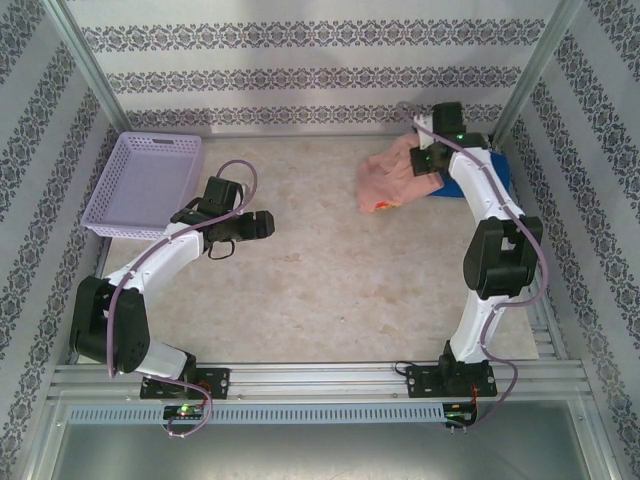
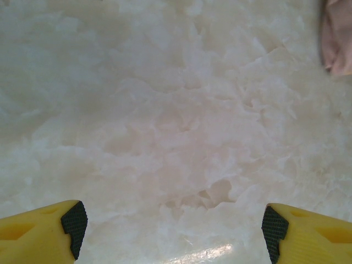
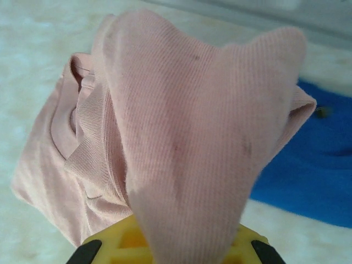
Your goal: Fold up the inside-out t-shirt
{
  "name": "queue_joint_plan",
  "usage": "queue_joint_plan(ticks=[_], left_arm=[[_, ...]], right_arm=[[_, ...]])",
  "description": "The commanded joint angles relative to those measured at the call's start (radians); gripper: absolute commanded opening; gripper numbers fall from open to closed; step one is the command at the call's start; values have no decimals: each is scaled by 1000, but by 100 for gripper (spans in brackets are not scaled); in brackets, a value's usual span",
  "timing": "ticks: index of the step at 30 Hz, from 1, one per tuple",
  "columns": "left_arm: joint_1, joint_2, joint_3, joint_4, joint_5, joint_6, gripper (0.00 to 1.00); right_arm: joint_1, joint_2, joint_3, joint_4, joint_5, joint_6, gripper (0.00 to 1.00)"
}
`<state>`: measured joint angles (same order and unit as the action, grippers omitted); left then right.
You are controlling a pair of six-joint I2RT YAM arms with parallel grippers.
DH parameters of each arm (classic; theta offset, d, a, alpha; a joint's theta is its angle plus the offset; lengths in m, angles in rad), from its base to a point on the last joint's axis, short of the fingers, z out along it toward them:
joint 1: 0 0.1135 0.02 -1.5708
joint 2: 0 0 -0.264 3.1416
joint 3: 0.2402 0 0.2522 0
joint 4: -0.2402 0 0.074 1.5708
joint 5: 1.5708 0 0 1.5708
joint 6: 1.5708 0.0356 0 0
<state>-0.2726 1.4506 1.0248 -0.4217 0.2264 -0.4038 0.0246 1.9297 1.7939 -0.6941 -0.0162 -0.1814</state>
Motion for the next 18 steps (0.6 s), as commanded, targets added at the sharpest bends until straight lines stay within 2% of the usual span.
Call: queue_joint_plan(ticks=[1,8,18], left_arm=[[9,-21,8,-35,-12,2,84],[9,-3,13,-39,-5,-2,84],[5,34,30,-37,10,-13,84]], right_arm=[[-31,65,124,-99,121,-134,0],[-92,207,379,-193,247,-224,0],[-164,246,458,-142,363,-238,0]])
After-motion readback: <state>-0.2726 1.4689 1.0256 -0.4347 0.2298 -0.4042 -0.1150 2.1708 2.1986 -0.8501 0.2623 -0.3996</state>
